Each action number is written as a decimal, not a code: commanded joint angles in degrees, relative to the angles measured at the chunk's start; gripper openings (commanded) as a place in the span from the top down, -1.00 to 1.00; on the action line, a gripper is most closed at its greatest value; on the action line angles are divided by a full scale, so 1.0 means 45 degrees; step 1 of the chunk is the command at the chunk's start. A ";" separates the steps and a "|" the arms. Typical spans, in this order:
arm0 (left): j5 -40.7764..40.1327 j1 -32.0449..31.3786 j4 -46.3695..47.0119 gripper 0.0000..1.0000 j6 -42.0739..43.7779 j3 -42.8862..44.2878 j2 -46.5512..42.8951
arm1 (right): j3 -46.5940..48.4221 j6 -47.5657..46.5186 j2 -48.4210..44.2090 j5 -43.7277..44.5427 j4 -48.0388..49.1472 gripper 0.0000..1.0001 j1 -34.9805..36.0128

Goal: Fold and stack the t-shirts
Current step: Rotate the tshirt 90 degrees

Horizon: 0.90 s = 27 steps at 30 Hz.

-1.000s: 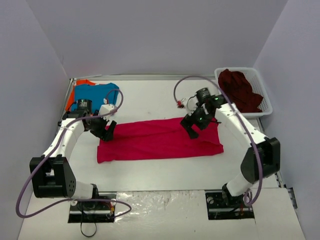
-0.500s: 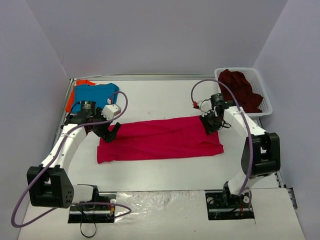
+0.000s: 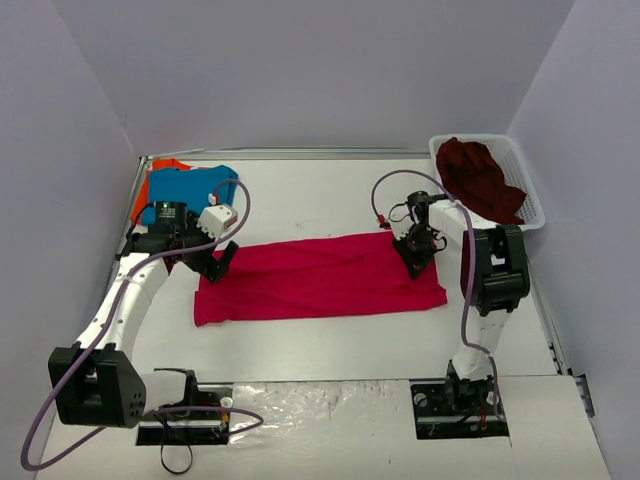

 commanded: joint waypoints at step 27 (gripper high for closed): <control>-0.1463 0.1253 0.0251 -0.89 -0.1221 0.1132 0.0604 | 1.4416 0.1265 0.9386 0.2504 0.5141 1.00 0.1424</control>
